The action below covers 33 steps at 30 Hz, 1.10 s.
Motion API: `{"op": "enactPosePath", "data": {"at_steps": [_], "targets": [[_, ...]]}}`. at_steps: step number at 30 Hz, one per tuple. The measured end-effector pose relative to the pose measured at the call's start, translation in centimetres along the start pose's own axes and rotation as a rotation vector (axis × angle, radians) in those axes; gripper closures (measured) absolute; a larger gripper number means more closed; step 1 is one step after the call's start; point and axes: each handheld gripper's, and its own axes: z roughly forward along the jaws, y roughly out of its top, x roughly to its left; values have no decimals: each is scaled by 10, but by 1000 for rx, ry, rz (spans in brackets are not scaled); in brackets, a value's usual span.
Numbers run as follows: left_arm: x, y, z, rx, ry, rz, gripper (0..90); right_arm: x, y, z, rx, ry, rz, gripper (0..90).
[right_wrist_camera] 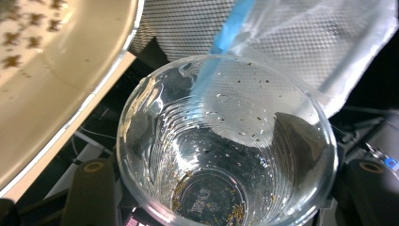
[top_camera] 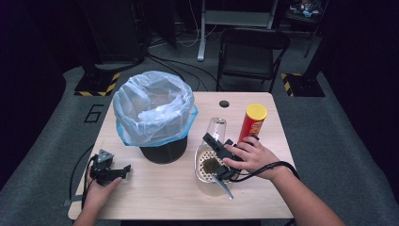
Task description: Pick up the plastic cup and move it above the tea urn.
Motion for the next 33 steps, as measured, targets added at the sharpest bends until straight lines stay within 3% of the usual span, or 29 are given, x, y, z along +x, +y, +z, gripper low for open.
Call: {"op": "enactPosePath", "data": {"at_steps": [2,5,6,7,12,15,19,23,26,29,31,33], "targets": [[0,0,0,0,0,0,116,-4,0,0,-3,-40,-7,334],[0,0,0,0,0,0,116,-12,0,1,-21,-61,-2,333],[0,0,0,0,0,0,116,-14,-1,0,-25,-65,35,333],[0,0,0,0,0,0,116,-17,-2,-1,-6,-112,77,333],[0,0,0,0,0,0,116,-26,-9,-1,-22,-145,415,335],[0,0,0,0,0,0,116,-33,-16,-1,-26,-153,650,334],[0,0,0,0,0,0,116,-38,-27,0,-41,-112,1006,333],[0,0,0,0,0,0,116,-41,-40,0,-84,-78,1262,331],[0,0,0,0,0,0,116,-45,-51,-2,-113,-48,1479,332],[0,0,0,0,0,0,116,-48,-61,-5,-186,9,1721,332],[0,0,0,0,0,0,116,-51,-66,-7,-248,50,1845,331],[0,0,0,0,0,0,116,-53,-69,-8,-286,69,1884,332]]}}
